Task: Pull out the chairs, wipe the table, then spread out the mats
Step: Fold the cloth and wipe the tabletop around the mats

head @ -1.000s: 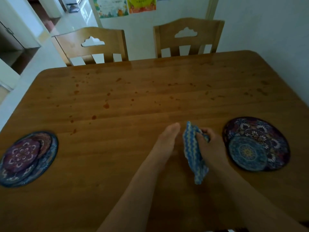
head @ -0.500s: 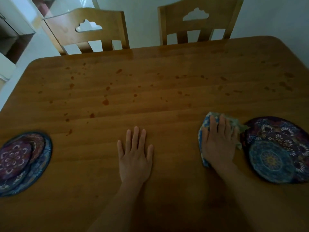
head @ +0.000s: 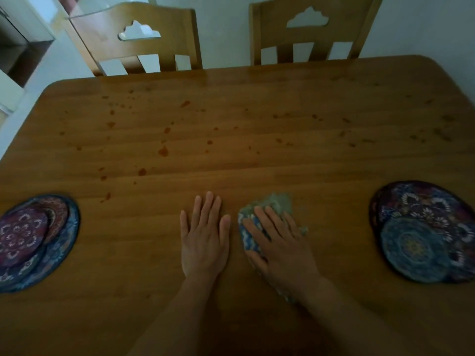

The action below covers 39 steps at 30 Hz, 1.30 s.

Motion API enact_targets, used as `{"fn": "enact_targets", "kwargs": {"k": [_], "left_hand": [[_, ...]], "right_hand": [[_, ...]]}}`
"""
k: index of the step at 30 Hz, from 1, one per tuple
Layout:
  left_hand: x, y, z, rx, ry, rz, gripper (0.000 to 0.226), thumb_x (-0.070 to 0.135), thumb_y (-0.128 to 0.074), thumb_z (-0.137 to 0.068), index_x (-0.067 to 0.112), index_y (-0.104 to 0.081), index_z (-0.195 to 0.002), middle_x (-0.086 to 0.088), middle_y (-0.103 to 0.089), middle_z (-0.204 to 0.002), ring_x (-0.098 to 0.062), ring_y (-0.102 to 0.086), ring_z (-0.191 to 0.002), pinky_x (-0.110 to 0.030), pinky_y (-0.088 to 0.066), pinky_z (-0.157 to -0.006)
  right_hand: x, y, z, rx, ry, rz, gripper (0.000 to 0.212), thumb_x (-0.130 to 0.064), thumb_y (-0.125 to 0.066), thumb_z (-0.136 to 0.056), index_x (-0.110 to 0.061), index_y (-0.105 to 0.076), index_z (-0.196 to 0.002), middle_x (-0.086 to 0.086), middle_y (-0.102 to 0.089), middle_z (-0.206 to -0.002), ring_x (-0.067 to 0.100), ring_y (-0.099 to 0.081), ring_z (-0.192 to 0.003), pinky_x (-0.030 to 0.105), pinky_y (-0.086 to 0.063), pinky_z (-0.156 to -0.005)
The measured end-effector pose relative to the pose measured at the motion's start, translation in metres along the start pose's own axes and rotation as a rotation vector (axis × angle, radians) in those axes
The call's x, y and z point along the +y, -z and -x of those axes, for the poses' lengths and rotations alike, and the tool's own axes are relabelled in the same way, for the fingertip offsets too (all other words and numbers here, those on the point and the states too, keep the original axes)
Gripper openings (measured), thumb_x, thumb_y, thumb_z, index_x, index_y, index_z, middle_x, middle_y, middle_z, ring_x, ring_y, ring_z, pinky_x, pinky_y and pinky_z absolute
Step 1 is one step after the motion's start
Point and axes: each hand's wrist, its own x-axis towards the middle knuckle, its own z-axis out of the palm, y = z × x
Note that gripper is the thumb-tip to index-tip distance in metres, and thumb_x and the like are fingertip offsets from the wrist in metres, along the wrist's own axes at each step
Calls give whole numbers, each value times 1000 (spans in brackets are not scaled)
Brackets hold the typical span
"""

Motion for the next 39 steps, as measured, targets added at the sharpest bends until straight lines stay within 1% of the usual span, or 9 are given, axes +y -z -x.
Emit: {"fn": "enact_targets", "kwargs": {"k": [6, 11, 16, 20, 26, 29, 33, 36, 39], "left_hand": [[2, -2, -1, -1, 2, -36, 66, 56, -3, -96, 30, -19, -154, 13, -6, -162, -9, 6, -150, -44, 0, -122], [0, -6, -2, 24, -11, -96, 61, 53, -15, -99, 26, -23, -153, 8, -15, -162, -14, -3, -150, -46, -4, -122], [-2, -8, -2, 16, 1, -91, 58, 51, -16, -101, 28, -18, -154, 9, -11, -163, -12, 1, -150, -46, -2, -122], [0, -5, -1, 11, 1, -79, 58, 51, -22, -101, 27, -19, -154, 8, -12, -163, -13, 0, -151, -46, -3, -122], [0, -5, 1, 19, -7, -75, 59, 51, -23, -101, 26, -21, -154, 7, -12, -163, -15, -2, -151, -46, 0, -122], [1, -5, 1, 17, -5, -80, 59, 50, -21, -101, 26, -20, -155, 7, -10, -163, -15, 0, -151, -46, 0, -121], [1, -6, 1, 11, 1, -73, 59, 50, -20, -101, 26, -18, -155, 7, -8, -163, -15, 2, -151, -47, 1, -121], [2, -6, 1, 16, -4, -77, 59, 50, -20, -101, 25, -18, -155, 7, -9, -163, -14, 1, -151, -46, 0, -121], [2, -5, 1, 15, 0, -88, 60, 50, -20, -101, 25, -18, -155, 6, -9, -163, -15, 0, -151, -47, -1, -122]], "right_hand": [[80, 9, 27, 15, -325, 38, 62, -57, -16, -99, -28, -26, -154, 6, -24, -161, 26, -17, -149, 56, -15, -117], [54, 20, -54, 119, -545, -51, 63, -53, -17, -96, -28, -29, -152, 12, -25, -159, 35, -18, -146, 59, -13, -117], [4, 16, -70, 61, -416, -80, 56, -55, -20, -99, -41, -15, -153, 5, -11, -164, 31, -5, -150, 58, 0, -118], [17, 14, -28, -5, -214, -64, 53, -60, -16, -99, -50, -5, -150, -2, -6, -165, 28, 0, -151, 59, 0, -118], [53, 7, 65, 21, -453, -6, 56, -62, -16, -98, -46, -17, -152, 4, -23, -161, 35, -16, -148, 64, -20, -112], [33, 3, 103, 33, -600, 3, 57, -55, -24, -98, -36, -32, -151, 12, -35, -156, 41, -27, -143, 70, -25, -106], [-11, -2, 115, 14, -754, -57, 56, -54, -24, -96, -37, -37, -149, 13, -40, -153, 44, -33, -140, 76, -25, -100], [-41, -2, 96, 2, -713, -119, 54, -57, -17, -99, -42, -37, -146, 8, -42, -152, 39, -31, -141, 75, -19, -102], [-50, 1, 66, -9, -567, -133, 52, -58, -27, -96, -46, -36, -145, 3, -39, -155, 36, -29, -144, 72, -16, -106]]}}
